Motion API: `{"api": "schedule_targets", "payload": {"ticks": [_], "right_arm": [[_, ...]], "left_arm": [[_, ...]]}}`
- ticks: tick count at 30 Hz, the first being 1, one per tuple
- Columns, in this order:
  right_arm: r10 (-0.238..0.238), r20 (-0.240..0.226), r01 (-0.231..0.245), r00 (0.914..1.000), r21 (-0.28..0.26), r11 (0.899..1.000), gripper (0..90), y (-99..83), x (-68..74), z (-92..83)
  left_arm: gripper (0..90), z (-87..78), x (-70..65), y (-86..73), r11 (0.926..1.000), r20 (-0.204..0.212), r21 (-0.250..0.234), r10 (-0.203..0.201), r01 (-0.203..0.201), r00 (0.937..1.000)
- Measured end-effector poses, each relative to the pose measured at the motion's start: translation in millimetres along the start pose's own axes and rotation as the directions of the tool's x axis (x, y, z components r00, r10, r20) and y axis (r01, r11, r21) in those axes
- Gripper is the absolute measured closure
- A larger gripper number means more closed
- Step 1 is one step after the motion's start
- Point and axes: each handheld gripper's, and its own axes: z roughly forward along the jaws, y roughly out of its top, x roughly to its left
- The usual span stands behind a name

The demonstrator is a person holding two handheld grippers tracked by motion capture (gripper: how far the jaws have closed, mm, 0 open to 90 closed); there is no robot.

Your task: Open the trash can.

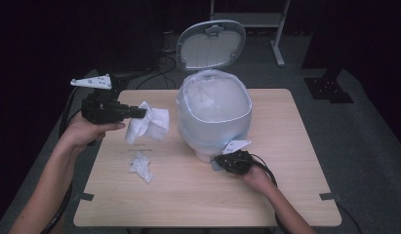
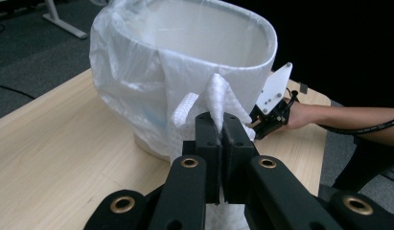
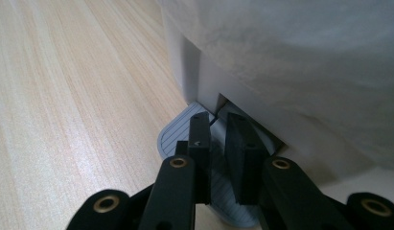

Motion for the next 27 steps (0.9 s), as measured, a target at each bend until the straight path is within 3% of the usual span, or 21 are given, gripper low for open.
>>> {"api": "schedule_targets", "payload": {"ticks": [8, 27], "right_arm": [[-0.003, -0.003, 0.003, 1.0, 0.002, 1.0, 80.1, 0.1, -0.3, 0.0], [-0.004, -0.002, 0.004, 1.0, -0.001, 1.0, 80.1, -0.2, -0.9, 0.3]], "left_arm": [[87.9, 1.6, -4.6, 20.2, 0.9997, 0.025, -0.004, 0.023, -0.022, 0.9994], [87.9, 3.2, -9.7, 52.8, 0.999, 0.031, -0.006, 0.044, -0.044, 0.9985]]}}
